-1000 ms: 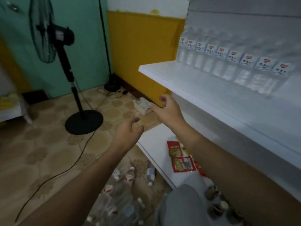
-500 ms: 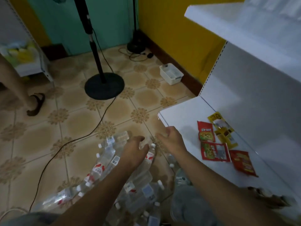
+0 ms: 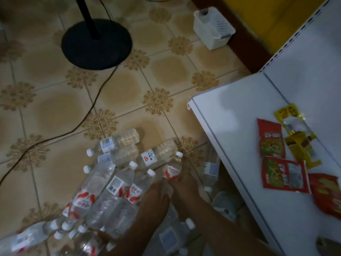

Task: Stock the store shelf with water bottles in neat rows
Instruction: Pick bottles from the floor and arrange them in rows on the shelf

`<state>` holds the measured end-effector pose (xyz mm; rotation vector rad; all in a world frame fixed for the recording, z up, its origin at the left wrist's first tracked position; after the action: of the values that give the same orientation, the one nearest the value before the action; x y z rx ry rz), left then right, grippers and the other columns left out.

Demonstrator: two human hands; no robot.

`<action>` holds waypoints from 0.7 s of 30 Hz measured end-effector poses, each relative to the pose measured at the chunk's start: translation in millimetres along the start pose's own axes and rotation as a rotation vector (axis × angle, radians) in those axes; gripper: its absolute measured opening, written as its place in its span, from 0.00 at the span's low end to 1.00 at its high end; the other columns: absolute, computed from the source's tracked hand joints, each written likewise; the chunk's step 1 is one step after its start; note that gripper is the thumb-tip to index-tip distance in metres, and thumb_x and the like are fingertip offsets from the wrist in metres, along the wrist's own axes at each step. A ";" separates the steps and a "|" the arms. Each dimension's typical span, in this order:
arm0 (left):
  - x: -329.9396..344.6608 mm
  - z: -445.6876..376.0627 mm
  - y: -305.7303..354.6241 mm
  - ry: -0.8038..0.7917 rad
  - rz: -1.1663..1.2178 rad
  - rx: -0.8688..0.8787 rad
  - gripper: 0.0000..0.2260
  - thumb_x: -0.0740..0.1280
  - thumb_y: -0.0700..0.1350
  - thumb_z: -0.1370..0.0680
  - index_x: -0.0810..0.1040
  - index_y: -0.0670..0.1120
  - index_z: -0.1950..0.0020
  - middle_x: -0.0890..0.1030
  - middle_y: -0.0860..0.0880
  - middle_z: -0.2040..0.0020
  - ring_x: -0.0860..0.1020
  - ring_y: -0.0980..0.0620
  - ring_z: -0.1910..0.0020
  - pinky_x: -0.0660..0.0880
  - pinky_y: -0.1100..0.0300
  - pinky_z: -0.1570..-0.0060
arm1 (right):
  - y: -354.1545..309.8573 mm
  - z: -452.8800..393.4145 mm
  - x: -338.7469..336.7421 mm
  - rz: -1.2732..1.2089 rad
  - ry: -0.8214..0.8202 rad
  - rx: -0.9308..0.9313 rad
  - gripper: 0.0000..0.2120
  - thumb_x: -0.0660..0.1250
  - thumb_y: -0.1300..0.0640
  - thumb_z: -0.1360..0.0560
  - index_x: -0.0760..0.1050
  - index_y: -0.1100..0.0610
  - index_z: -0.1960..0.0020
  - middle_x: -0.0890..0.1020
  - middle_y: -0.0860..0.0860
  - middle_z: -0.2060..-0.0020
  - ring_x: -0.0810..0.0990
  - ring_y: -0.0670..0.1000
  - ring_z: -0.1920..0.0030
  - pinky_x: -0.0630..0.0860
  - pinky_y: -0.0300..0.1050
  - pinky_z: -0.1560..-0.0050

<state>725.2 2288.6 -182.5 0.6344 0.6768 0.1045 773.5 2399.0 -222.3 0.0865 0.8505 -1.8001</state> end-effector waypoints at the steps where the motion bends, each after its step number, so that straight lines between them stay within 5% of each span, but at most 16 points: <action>1: 5.6 -7.8 -8.1 -0.009 0.001 0.001 0.17 0.62 0.41 0.22 0.73 0.46 0.33 0.76 0.48 0.37 0.74 0.49 0.38 0.67 0.61 0.38 | 5.6 -11.9 10.1 -0.017 0.021 0.041 0.22 0.74 0.43 0.33 0.78 0.53 0.44 0.83 0.48 0.51 0.82 0.49 0.50 0.79 0.47 0.47; 7: 36.2 -41.6 -36.9 -0.051 0.100 0.020 0.17 0.60 0.41 0.20 0.69 0.47 0.31 0.74 0.48 0.35 0.73 0.51 0.36 0.66 0.64 0.37 | 17.5 -54.9 38.6 -0.030 0.074 0.187 0.29 0.77 0.47 0.33 0.75 0.60 0.37 0.81 0.55 0.43 0.81 0.54 0.42 0.72 0.37 0.53; 11: 49.0 -60.0 -43.8 -0.061 0.170 -0.058 0.07 0.59 0.47 0.19 0.72 0.51 0.42 0.77 0.55 0.48 0.79 0.56 0.47 0.73 0.68 0.51 | 28.0 -69.5 44.6 -0.040 0.060 0.221 0.27 0.77 0.50 0.32 0.74 0.59 0.38 0.81 0.54 0.44 0.80 0.53 0.42 0.72 0.37 0.54; 18: 32.7 -42.6 -9.8 -0.025 0.196 -0.024 0.10 0.60 0.45 0.21 0.72 0.54 0.41 0.77 0.53 0.43 0.76 0.56 0.43 0.71 0.63 0.45 | 5.5 -38.8 15.0 -0.153 0.203 0.089 0.23 0.79 0.49 0.36 0.78 0.53 0.44 0.83 0.49 0.51 0.83 0.50 0.50 0.80 0.46 0.48; 21: 0.9 -22.0 29.9 0.016 0.271 -0.010 0.15 0.60 0.40 0.21 0.71 0.45 0.34 0.76 0.47 0.37 0.73 0.54 0.40 0.68 0.62 0.39 | -32.0 -8.1 -18.2 -0.157 0.230 -0.045 0.22 0.78 0.49 0.33 0.76 0.52 0.43 0.82 0.49 0.50 0.81 0.50 0.48 0.78 0.47 0.45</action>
<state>715.7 2324.3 -178.9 0.7137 0.6021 0.3648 751.0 2423.1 -204.1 0.2052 1.0861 -1.9414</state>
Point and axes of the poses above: each hand's wrist, its own z-axis away from the middle knuckle, its own x-axis out of the palm, y = z × x, the point moved 2 cm from there along -z, towards the middle knuckle
